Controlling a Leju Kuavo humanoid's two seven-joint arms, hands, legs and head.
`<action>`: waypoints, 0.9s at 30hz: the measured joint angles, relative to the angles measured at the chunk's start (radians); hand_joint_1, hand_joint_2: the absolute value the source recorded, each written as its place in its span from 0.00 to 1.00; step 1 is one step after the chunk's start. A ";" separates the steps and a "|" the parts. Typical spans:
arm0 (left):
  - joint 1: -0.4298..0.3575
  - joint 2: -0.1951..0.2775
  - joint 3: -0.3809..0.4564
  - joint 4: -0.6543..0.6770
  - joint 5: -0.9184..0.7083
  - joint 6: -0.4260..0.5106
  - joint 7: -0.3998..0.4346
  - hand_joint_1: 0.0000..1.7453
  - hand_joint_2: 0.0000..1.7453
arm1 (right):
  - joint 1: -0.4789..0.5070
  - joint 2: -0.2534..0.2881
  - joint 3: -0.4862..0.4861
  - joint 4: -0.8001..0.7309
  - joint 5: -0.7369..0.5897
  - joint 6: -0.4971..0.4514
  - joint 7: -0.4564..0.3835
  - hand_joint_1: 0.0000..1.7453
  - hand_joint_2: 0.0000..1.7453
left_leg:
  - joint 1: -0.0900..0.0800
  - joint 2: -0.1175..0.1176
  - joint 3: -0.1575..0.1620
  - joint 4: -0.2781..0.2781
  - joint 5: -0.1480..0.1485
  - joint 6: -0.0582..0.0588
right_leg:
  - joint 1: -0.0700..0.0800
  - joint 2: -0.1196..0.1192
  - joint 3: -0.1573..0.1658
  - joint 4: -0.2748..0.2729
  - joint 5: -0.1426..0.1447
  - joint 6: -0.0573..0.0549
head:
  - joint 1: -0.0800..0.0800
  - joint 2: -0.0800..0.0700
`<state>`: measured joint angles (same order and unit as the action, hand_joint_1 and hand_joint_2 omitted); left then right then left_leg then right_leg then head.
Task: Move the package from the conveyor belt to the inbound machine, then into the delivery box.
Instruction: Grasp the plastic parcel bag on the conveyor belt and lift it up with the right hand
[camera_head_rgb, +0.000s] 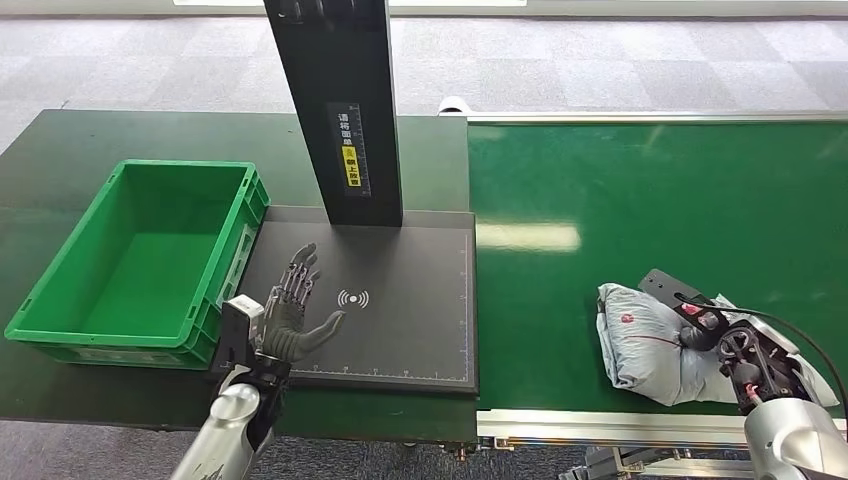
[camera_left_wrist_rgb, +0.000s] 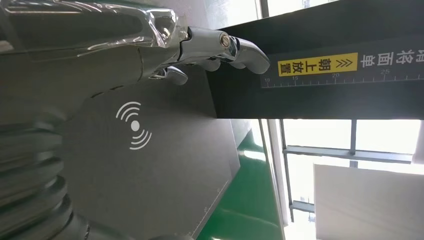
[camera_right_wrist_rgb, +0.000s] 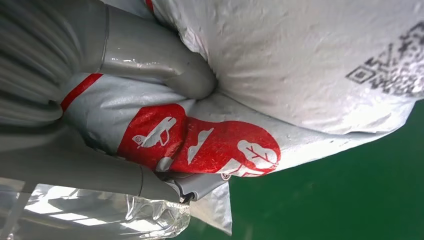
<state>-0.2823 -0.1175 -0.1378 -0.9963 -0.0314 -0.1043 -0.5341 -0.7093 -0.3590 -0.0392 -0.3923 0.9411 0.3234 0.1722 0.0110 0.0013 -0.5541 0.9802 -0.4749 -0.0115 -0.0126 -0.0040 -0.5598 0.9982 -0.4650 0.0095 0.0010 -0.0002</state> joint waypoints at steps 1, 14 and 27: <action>-0.001 -0.001 0.000 0.002 0.000 0.000 0.000 0.00 1.00 | -0.001 0.000 0.003 0.000 -0.001 0.006 -0.010 1.00 1.00 | 0.000 0.000 0.000 0.000 0.000 0.000 | 0.000 0.000 0.000 0.000 0.000 0.000 | 0.000 0.000; 0.034 0.004 0.000 -0.061 0.021 0.043 -0.014 0.00 1.00 | 0.001 0.005 0.030 0.000 -0.099 0.002 -0.225 1.00 1.00 | 0.000 0.002 -0.001 0.000 0.000 0.000 | 0.000 0.001 0.000 0.000 0.000 0.000 | 0.000 0.000; 0.109 0.016 0.010 -0.167 0.017 0.133 -0.088 0.00 1.00 | 0.055 0.061 0.027 -0.129 -0.310 -0.146 -0.490 1.00 1.00 | 0.000 0.000 -0.004 0.000 0.000 0.000 | 0.000 0.000 -0.002 0.000 0.000 0.000 | 0.000 0.000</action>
<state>-0.1732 -0.1019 -0.1281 -1.1635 -0.0142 0.0282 -0.6217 -0.6538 -0.2981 -0.0118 -0.5215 0.6315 0.1776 -0.3177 0.0110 0.0011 -0.5580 0.9800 -0.4747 -0.0114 -0.0125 -0.0044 -0.5622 0.9987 -0.4651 0.0096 0.0009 -0.0001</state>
